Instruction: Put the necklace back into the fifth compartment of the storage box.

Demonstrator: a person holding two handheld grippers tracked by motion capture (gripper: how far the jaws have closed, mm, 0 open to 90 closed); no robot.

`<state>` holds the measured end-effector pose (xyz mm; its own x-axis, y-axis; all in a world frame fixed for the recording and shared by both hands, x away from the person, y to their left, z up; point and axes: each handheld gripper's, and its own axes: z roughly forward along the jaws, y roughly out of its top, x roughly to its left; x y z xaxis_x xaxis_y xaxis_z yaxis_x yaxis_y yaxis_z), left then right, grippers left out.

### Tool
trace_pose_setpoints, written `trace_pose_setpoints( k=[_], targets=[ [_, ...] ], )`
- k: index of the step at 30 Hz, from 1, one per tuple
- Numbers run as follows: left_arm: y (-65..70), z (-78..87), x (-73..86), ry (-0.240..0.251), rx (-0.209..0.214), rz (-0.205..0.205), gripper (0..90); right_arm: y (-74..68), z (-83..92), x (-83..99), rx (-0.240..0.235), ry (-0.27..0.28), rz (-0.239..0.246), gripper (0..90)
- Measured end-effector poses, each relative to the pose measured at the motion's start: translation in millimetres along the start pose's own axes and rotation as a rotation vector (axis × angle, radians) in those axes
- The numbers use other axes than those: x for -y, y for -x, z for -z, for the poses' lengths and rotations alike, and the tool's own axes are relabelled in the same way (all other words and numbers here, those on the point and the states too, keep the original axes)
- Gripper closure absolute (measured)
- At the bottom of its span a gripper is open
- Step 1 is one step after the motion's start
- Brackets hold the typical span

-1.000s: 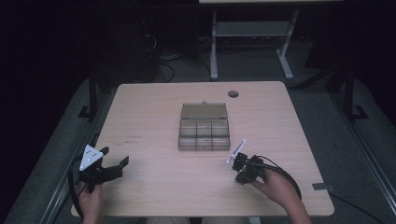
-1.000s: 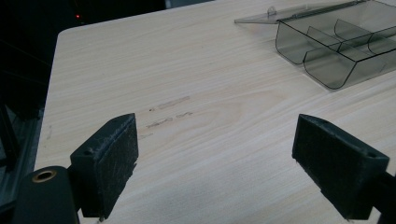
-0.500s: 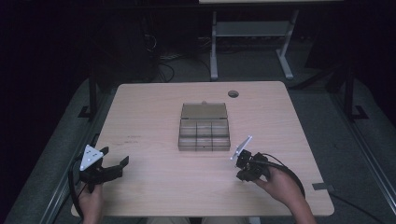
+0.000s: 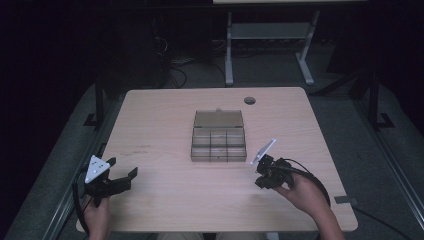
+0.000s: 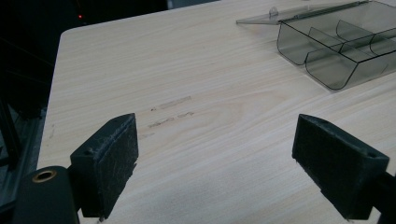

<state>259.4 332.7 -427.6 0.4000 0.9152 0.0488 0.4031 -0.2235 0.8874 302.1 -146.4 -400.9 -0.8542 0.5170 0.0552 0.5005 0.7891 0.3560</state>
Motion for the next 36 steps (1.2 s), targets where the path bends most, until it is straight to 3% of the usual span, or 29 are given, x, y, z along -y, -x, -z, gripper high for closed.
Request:
trace_pose_setpoints(
  k=[25,36],
  targets=[
    [1.1,1.0,-0.7,0.005,0.002,0.002,14.1,14.4,22.3,-42.6,-0.013,0.030,0.025,85.0],
    [3.9,0.2,-1.9,0.005,0.009,-0.005,14.2,23.9,21.9,-84.1,-0.016,0.016,0.059,85.0]
  ],
)
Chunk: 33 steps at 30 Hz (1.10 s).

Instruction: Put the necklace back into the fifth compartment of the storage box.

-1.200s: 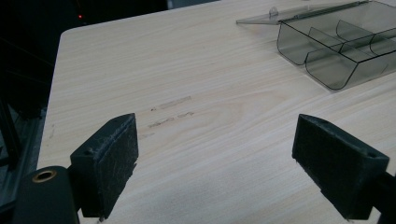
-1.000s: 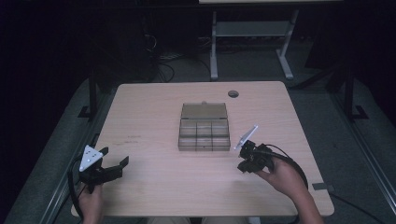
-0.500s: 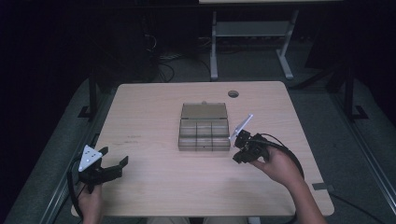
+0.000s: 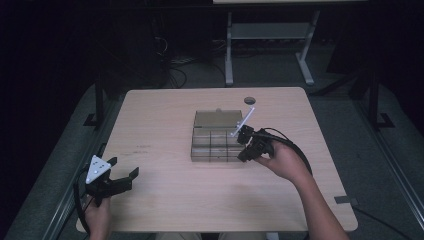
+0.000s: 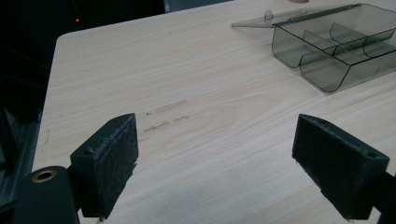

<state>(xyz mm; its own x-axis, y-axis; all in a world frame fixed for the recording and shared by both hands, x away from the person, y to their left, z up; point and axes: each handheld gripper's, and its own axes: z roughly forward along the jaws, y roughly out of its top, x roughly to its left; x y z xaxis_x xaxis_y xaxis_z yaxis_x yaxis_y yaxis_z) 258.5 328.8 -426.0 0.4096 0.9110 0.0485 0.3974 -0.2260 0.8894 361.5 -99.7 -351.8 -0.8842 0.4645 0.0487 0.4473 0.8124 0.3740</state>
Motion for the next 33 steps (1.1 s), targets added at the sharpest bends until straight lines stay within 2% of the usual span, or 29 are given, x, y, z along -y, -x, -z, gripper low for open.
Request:
trace_pose_setpoints(
  k=[12,19,22,33],
  targets=[
    [1.0,-1.7,-0.4,0.000,0.002,-0.002,14.2,9.6,0.2,-34.9,-0.008,0.002,0.020,85.0],
    [1.4,-2.4,-0.2,-0.002,0.004,0.001,14.2,14.2,-7.6,-46.2,-0.011,-0.005,0.021,85.0],
    [0.7,-1.9,0.0,0.002,0.004,0.000,14.2,18.2,-16.3,-53.4,-0.022,-0.014,0.022,85.0],
    [1.1,-2.7,-0.1,-0.001,0.007,-0.002,14.2,26.9,-34.3,-64.9,-0.033,-0.030,0.007,85.0]
  ],
)
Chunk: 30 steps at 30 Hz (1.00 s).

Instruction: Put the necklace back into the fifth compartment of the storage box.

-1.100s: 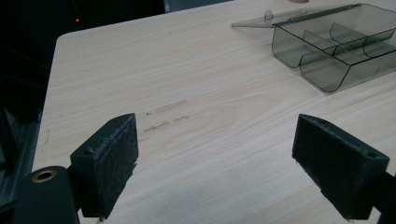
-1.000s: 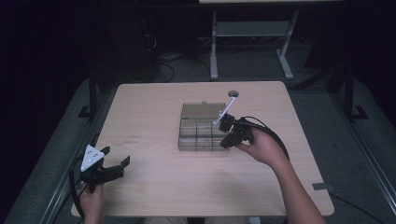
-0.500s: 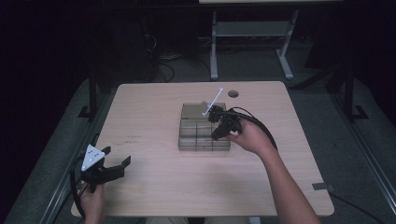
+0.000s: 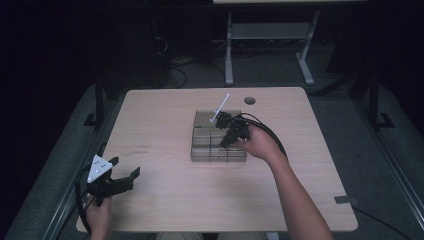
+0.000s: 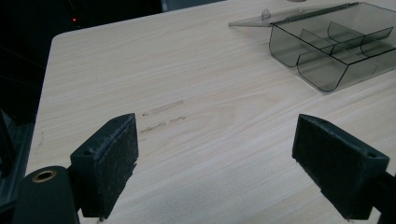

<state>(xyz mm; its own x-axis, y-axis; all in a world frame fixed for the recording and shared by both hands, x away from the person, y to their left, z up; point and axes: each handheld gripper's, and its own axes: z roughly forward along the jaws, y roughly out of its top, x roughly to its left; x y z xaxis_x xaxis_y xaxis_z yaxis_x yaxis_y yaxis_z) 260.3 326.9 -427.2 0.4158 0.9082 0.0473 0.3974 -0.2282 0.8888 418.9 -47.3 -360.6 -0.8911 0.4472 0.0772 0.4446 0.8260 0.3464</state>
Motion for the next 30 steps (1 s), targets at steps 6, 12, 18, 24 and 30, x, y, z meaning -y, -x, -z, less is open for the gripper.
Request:
trace_pose_setpoints(
  k=[6,12,18,24,30],
  targets=[
    [-0.5,0.4,0.2,0.001,-0.001,0.000,14.2,2.2,-9.8,-6.7,-0.002,-0.008,-0.005,85.0],
    [0.2,0.5,0.1,0.006,0.001,0.002,14.2,2.6,-18.9,-13.7,-0.006,-0.024,-0.002,85.0],
    [0.7,0.8,0.0,-0.001,0.001,-0.005,14.2,4.5,-31.5,-19.2,-0.011,-0.047,-0.003,85.0],
    [1.4,0.0,0.2,-0.002,0.002,-0.001,14.2,6.6,-41.2,-23.1,-0.016,-0.047,-0.009,85.0],
    [3.1,-0.2,-0.5,0.003,0.008,-0.008,14.2,8.2,-45.9,-24.9,-0.021,-0.047,-0.012,85.0]
  ],
)
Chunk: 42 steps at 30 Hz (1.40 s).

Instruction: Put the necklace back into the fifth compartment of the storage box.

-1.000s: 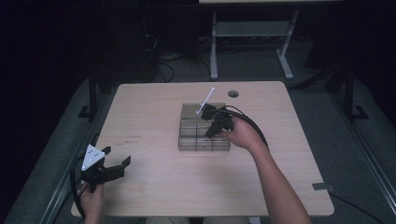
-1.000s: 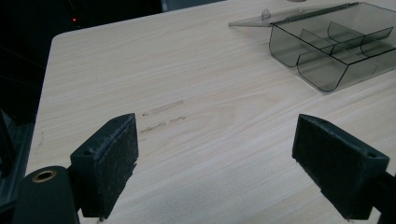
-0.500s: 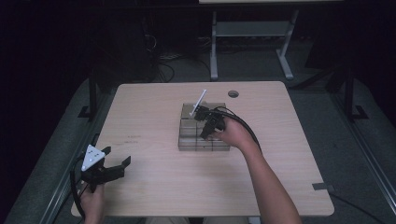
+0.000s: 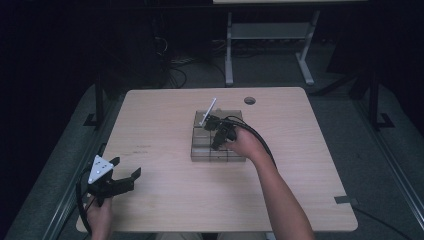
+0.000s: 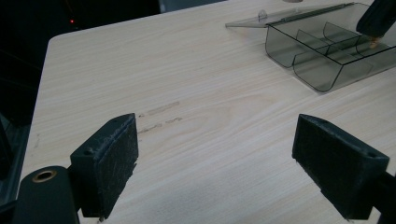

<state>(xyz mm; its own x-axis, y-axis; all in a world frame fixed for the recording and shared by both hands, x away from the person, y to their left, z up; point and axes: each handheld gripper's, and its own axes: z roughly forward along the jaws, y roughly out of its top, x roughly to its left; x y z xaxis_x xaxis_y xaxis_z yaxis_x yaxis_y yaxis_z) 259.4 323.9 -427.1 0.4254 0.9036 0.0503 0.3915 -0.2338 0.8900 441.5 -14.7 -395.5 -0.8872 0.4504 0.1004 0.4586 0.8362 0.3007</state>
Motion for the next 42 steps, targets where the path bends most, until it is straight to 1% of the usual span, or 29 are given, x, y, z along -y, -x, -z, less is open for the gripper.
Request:
trace_pose_setpoints(
  k=[2,10,13,18,22,25,27,31,34,39,42],
  targets=[
    [0.1,0.0,-0.1,-0.003,-0.001,-0.003,14.2,0.4,-0.4,-0.1,-0.001,0.002,-0.003,85.0],
    [-0.3,-0.2,0.1,-0.003,-0.001,-0.003,14.2,7.3,-7.0,1.0,0.006,-0.017,-0.023,85.0],
    [-0.2,-0.5,0.2,-0.008,0.001,-0.001,14.2,10.1,-9.7,2.7,-0.005,-0.009,-0.034,85.0],
    [0.1,-1.2,0.3,-0.007,0.002,-0.002,14.2,13.4,-16.2,7.5,-0.023,-0.020,-0.054,84.9],
    [0.5,-1.1,0.3,-0.008,0.001,-0.005,14.2,13.6,-20.8,8.8,-0.027,-0.031,-0.056,84.9],
    [0.5,-1.5,0.3,-0.011,0.004,-0.008,14.2,13.3,-20.9,7.8,-0.028,-0.020,-0.054,84.9],
    [0.6,-1.4,0.4,-0.015,0.005,-0.011,14.2,13.1,-22.6,7.3,-0.026,-0.025,-0.051,84.9],
    [0.4,-1.4,0.7,-0.006,0.002,-0.003,14.2,14.0,-26.9,6.6,-0.025,-0.033,-0.055,84.8],
    [0.5,-1.6,0.6,-0.012,0.003,-0.003,14.2,13.5,-28.5,5.3,-0.032,-0.033,-0.054,84.6],
    [0.8,-1.1,0.4,-0.017,0.004,-0.013,14.2,13.8,-30.8,5.3,-0.030,-0.043,-0.057,84.6],
    [0.3,-1.4,0.8,-0.009,0.000,-0.002,14.2,13.7,-30.3,4.9,-0.029,-0.038,-0.057,83.2]
  ],
)
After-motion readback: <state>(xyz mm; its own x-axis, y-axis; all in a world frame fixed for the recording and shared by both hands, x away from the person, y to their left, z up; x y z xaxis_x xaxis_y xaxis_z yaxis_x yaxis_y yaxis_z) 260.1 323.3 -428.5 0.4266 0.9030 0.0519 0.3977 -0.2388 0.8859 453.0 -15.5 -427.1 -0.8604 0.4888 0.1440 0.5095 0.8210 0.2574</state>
